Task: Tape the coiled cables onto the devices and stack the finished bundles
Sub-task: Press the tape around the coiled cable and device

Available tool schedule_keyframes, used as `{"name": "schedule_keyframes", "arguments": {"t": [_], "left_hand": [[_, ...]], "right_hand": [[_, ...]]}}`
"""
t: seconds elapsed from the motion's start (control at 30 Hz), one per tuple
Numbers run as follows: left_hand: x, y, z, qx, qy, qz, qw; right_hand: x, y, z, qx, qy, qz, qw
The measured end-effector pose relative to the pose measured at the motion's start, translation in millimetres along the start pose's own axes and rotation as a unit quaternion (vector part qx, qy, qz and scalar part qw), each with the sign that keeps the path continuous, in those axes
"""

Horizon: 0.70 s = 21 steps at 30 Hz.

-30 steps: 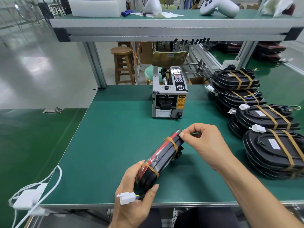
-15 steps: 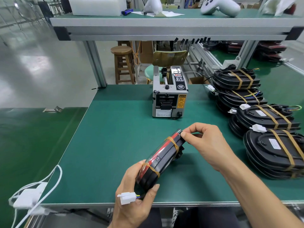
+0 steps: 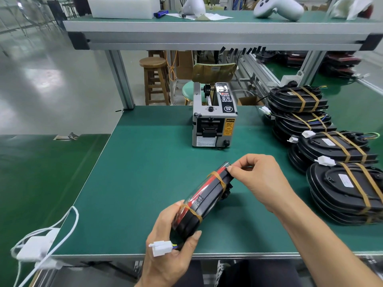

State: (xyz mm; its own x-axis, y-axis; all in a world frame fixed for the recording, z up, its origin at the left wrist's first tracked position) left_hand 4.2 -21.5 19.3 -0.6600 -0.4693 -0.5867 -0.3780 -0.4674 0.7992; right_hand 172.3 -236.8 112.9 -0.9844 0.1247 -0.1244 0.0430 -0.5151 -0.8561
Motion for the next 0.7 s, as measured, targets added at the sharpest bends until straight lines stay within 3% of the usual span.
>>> {"name": "schedule_keyframes", "arguments": {"t": [0.5,0.7], "left_hand": [[-2.3,7.3,-0.5,0.002,0.010,-0.014,1.000],[-2.1,4.8,0.2,0.000,0.010,-0.012,1.000]], "right_hand": [[-2.9,6.9,-3.8,-0.022,-0.025,-0.053,0.998],[-2.9,19.3,-15.0,-0.108,-0.063,-0.130,0.984]]}}
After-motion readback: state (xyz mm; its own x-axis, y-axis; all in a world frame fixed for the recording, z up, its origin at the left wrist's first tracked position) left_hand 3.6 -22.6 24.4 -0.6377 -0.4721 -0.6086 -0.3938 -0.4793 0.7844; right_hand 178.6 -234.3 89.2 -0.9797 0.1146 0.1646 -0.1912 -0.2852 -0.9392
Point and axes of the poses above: each hand's wrist, its own x-axis away from the middle knuckle, its own z-axis out of the back of the hand, y = z × x, the point moved 9 cm from there along -x, towards the middle knuckle, and after that the axes turned 15 degrees about y, right-handed, at the moved point
